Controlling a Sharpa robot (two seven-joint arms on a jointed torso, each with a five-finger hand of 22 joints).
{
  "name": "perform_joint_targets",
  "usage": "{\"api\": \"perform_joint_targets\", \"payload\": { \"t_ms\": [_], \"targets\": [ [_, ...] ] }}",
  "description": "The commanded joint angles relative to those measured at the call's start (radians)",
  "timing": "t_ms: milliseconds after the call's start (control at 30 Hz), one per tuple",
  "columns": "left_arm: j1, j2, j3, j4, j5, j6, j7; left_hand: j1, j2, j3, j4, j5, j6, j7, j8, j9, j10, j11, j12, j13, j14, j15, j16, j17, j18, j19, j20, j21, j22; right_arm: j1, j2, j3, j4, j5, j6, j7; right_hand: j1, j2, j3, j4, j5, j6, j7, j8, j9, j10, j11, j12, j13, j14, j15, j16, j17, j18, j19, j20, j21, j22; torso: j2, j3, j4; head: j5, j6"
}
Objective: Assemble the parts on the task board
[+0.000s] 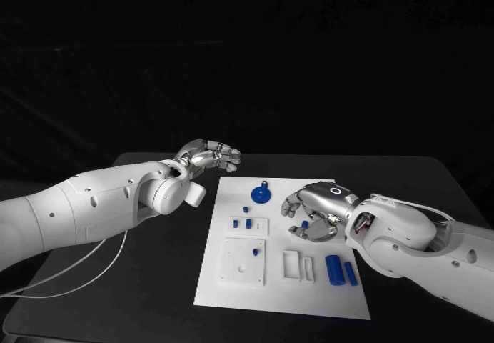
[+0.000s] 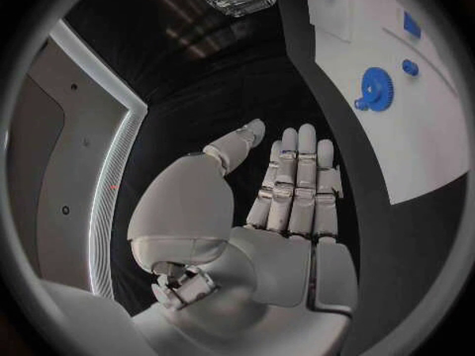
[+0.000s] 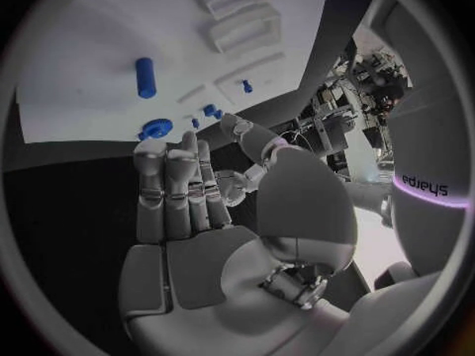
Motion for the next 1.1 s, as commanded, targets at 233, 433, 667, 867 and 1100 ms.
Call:
{"api": "perform_joint_targets", "payload": {
  "t_ms": [233,433,667,867,1100],
  "targets": [
    [0.001,0.002,0.001,-0.002,0.006,0.015,0.007,-0.005,-0.004,0.0,0.002,0.003,-0.01,0.001,0.006,-0.001,-0.009,0.0,-0.001,-0.001,0.006,0.004,-0.004,0.002,-0.003,-0.004,0.006,-0.006,0.002,0.004,-0.014,-0.001,-0.047,-0.061,0.132,-0.008,-0.007,-0.002,-0.059,-0.015,0.021,-0.035,0.011,-0.01,-0.009,-0.04,0.016,-0.018,-0.02,-0.015,0.017,0.002,-0.004,0.085,-0.019,0.002,-0.002,0.019,0.002,-0.0007,0.0027,-0.005,0.004],
    [0.001,0.003,0.0,-0.002,0.006,0.016,0.007,-0.005,-0.004,0.0,0.002,0.003,-0.01,0.001,0.006,-0.001,-0.009,0.0,-0.001,-0.001,0.006,0.004,-0.005,0.002,-0.003,-0.004,0.006,-0.007,0.002,0.004,-0.007,-0.001,-0.071,-0.085,0.135,-0.009,-0.001,-0.002,-0.066,-0.02,0.016,-0.042,0.009,-0.013,-0.013,-0.052,0.019,-0.018,-0.029,-0.022,0.02,0.001,-0.005,0.085,-0.026,0.004,-0.005,0.019,0.002,-0.0006,0.0034,-0.007,0.005],
    [0.001,0.003,0.0,-0.002,0.006,0.017,0.007,-0.005,-0.004,0.0,0.002,0.003,-0.01,0.001,0.006,-0.001,-0.009,0.001,-0.001,-0.001,0.006,0.004,-0.005,0.003,-0.003,-0.004,0.006,-0.007,0.002,0.002,0.008,-0.008,-0.092,-0.096,0.129,-0.006,0.032,0.004,-0.037,-0.019,-0.025,-0.031,0.003,-0.006,-0.015,-0.042,0.016,-0.01,-0.035,-0.022,0.017,0.004,-0.007,0.085,-0.025,0.006,-0.007,0.018,0.003,-0.0014,0.0033,-0.008,0.004],
    [0.001,0.002,0.0,-0.002,0.006,0.017,0.007,-0.006,-0.004,0.0,0.003,0.003,-0.01,0.001,0.007,-0.001,-0.009,0.001,-0.001,-0.001,0.006,0.004,-0.006,0.004,-0.003,-0.004,0.007,-0.007,0.003,0.002,0.012,-0.01,-0.105,-0.103,0.14,-0.008,0.061,0.008,0.03,0.002,-0.095,-0.01,-0.003,0.005,-0.019,-0.024,0.013,-0.002,-0.045,-0.017,0.014,0.007,-0.012,0.085,-0.018,0.01,-0.007,0.017,0.002,-0.0014,0.0041,-0.01,0.003],
    [0.001,0.002,0.0,-0.002,0.006,0.018,0.007,-0.007,-0.003,-0.001,0.004,0.003,-0.01,0.001,0.007,-0.002,-0.009,0.001,0.0,-0.001,0.006,0.005,-0.007,0.005,-0.004,-0.004,0.007,-0.007,0.003,-0.003,0.019,-0.016,-0.111,-0.111,0.154,-0.006,0.068,0.023,0.092,0.027,-0.147,0.037,-0.013,0.028,-0.018,0.027,-0.003,0.022,-0.045,-0.012,-0.001,0.009,-0.016,0.085,-0.014,0.011,-0.004,0.019,0.003,-0.0018,0.0037,-0.01,0.002]
  ]
}}
